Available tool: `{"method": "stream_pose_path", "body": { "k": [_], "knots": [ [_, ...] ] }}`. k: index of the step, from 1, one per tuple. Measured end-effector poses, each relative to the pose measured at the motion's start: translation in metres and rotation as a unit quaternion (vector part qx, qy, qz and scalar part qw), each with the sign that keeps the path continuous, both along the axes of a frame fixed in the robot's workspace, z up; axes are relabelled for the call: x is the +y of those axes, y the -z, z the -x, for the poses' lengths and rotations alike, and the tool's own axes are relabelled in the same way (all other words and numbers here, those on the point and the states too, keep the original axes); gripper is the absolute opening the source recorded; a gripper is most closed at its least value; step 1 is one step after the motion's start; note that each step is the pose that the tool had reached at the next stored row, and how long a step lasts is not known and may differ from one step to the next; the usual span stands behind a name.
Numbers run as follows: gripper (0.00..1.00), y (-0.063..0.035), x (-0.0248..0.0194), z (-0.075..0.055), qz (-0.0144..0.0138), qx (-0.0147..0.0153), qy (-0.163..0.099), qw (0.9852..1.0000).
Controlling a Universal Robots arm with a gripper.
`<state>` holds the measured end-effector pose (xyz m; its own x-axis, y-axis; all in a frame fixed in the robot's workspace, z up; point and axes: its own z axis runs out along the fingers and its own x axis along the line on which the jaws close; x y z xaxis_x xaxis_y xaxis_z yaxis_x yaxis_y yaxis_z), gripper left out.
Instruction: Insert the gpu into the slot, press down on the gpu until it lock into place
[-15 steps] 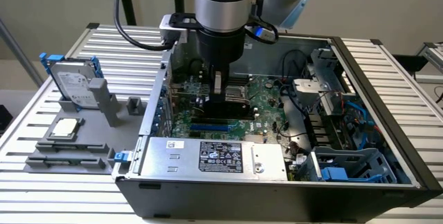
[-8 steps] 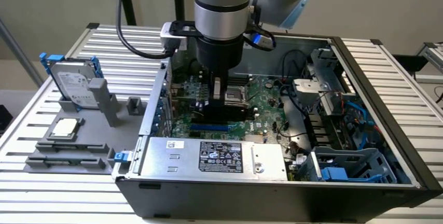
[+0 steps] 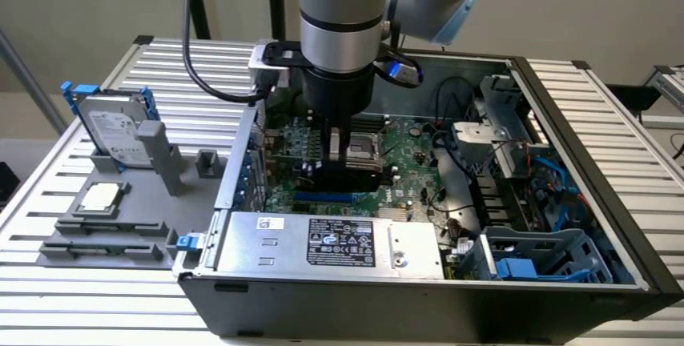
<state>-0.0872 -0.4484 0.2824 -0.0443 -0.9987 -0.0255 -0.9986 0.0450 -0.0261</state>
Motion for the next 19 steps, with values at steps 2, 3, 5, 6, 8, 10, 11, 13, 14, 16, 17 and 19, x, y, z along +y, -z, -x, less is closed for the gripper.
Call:
{"method": "stream_pose_path", "body": {
  "k": [2,3,5,6,8,10,11,13,14,16,17,19],
  "knots": [
    [0.26,0.0011,-0.0001,0.0001,-0.0006,0.0,-0.002,1.0],
    [0.26,0.0011,0.0,0.0001,-0.0006,0.0001,-0.002,1.0],
    [0.26,0.0012,0.0,0.0001,-0.0007,0.0001,-0.002,1.0],
    [0.26,0.0012,0.0,0.0,-0.0007,0.0001,-0.002,1.0],
    [0.26,0.0014,0.0,0.0,-0.0007,0.0,-0.002,1.0],
    [0.26,0.0023,0.0,0.0,-0.0009,0.0003,-0.002,1.0],
    [0.26,0.0026,0.0,0.0,-0.0007,0.0009,-0.002,1.0],
    [0.26,0.0033,0.0,0.0,-0.0007,0.0027,-0.002,1.0],
    [0.26,0.0037,0.0,0.0001,-0.0007,0.0037,-0.002,1.0],
    [0.26,0.0043,0.0,0.0001,-0.0007,0.0054,-0.002,1.0],
    [0.26,0.0047,0.0,0.0001,-0.0008,0.0059,-0.002,1.0],
    [0.26,0.0054,0.0,0.0001,-0.0007,0.0072,-0.002,1.0]
  ]
}}
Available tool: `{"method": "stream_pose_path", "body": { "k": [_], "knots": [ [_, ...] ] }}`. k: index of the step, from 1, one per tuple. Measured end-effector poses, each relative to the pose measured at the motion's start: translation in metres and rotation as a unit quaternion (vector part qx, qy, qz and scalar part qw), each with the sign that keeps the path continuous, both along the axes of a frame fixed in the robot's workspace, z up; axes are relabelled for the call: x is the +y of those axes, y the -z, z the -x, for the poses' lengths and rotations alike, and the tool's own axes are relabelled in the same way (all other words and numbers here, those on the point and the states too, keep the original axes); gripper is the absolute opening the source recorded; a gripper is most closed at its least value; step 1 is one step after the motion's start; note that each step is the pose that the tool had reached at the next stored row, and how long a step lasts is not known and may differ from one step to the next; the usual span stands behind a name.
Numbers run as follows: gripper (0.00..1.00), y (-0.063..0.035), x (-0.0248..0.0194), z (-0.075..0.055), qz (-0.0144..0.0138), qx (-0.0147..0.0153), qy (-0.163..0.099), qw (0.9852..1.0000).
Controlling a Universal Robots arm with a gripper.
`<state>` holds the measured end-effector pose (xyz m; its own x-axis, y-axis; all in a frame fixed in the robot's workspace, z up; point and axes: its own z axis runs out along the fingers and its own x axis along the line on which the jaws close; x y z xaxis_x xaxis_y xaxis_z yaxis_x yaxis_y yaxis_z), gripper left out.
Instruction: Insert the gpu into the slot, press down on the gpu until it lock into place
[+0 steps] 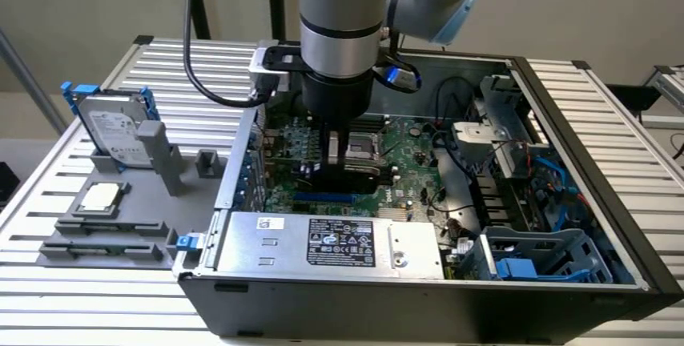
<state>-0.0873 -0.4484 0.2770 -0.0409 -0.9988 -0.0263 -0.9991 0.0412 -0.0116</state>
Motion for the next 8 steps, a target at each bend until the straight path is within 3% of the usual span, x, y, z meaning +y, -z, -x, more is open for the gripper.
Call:
{"method": "stream_pose_path", "body": {
  "k": [3,8],
  "knots": [
    [0.26,0.0016,0.0,0.0,0.0,0.0021,0.0,1.0],
    [0.26,0.0051,0.0,0.0,0.0,0.003,0.0,1.0]
  ]
}}
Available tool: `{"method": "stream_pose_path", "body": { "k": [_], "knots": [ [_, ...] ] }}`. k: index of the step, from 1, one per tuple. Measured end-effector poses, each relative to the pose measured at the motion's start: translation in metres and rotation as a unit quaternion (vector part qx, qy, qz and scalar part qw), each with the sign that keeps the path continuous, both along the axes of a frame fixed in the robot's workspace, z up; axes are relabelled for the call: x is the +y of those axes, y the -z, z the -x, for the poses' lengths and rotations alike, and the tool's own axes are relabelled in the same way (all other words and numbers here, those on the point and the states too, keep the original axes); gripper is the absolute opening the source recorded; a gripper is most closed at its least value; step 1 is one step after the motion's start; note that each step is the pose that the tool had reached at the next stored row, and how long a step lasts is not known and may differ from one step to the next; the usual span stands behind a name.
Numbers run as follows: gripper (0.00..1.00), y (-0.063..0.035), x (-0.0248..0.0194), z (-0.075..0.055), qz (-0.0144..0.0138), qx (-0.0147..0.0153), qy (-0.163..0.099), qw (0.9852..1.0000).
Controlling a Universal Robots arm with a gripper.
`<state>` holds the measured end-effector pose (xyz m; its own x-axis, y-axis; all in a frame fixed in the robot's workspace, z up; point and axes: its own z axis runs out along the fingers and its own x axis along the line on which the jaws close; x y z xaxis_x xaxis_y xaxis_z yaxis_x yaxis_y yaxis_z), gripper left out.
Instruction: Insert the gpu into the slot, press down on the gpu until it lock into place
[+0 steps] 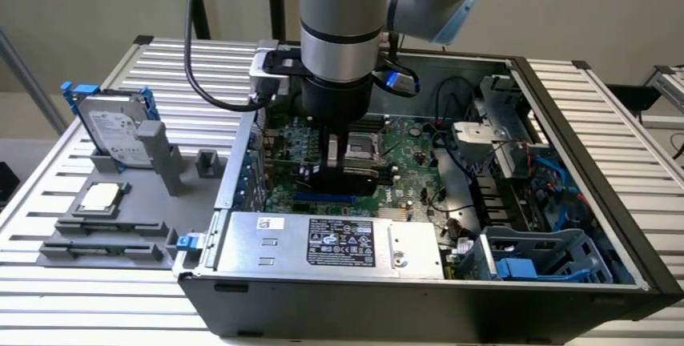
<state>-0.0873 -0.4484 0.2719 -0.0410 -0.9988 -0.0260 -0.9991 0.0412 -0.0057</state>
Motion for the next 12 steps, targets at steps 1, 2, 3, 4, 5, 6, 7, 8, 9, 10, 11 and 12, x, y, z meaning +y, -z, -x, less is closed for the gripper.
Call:
{"method": "stream_pose_path", "body": {
  "k": [1,2,3,4,5,6,7,8,9,10,11,12],
  "knots": [
    [0.26,0.0007,0.0,0.0,0.0,0.0002,0.0,1.0],
    [0.26,0.0014,0.0,0.0,0.0,0.0003,0.0,1.0],
    [0.26,0.0021,0.0,0.0,0.0,0.0004,0.0,1.0],
    [0.26,0.0026,0.0,0.0,0.0,0.0006,0.0,1.0],
    [0.26,0.0029,0.0,0.0,0.0,0.0008,0.0,1.0],
    [0.26,0.0033,0.0,0.0,0.0,0.0008,0.0,1.0],
    [0.26,0.0036,0.0,0.0,0.0001,0.0009,0.0,1.0],
    [0.26,0.0039,0.0,0.0,0.0,0.0009,0.0,1.0],
    [0.26,0.004,0.0001,0.0,0.0,0.001,0.0,1.0],
    [0.26,0.0042,0.0001,0.0,0.0,0.001,0.0,1.0],
    [0.26,0.0043,0.0001,0.0,0.0,0.001,0.0,1.0],
    [0.26,0.0044,0.0001,0.0,0.0,0.001,0.0,1.0]
  ]
}}
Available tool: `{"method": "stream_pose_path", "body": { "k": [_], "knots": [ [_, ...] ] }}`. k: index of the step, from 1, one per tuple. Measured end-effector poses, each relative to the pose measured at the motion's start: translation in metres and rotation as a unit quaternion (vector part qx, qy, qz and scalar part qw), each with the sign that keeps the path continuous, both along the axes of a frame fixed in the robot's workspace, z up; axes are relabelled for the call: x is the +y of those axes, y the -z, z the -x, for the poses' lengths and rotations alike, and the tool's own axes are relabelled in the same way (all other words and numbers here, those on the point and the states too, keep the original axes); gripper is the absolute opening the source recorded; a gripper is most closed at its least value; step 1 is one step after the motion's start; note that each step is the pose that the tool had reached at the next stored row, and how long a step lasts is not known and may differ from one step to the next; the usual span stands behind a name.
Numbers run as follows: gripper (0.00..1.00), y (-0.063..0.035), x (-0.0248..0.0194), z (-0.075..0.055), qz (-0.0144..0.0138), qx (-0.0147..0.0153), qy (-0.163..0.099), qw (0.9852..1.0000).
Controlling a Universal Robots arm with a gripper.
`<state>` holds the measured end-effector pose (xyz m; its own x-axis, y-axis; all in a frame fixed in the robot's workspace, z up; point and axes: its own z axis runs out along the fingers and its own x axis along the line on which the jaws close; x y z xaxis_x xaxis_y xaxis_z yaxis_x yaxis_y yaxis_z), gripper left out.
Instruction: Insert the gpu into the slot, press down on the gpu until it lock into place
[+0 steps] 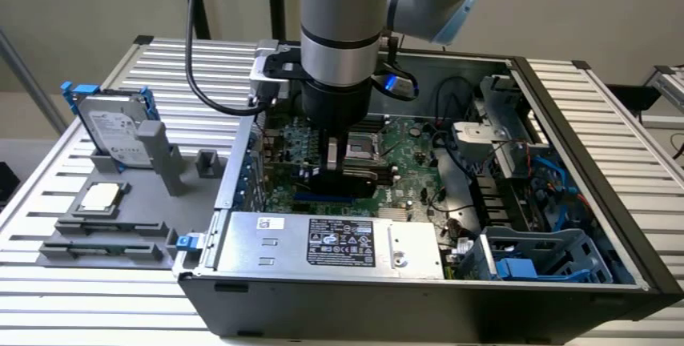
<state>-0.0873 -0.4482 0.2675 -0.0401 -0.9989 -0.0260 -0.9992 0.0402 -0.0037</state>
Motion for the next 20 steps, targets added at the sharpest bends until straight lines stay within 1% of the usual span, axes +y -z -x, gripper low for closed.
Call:
{"method": "stream_pose_path", "body": {
  "k": [6,13,20],
  "knots": [
    [0.26,0.0007,0.0001,0.0009,-0.0001,0.0,-0.001,1.0],
    [0.26,0.0043,0.0002,0.0015,0.0002,0.0002,-0.005,1.0],
    [0.26,0.0062,0.0007,0.0015,-0.0011,0.0001,-0.009,1.0]
  ]
}}
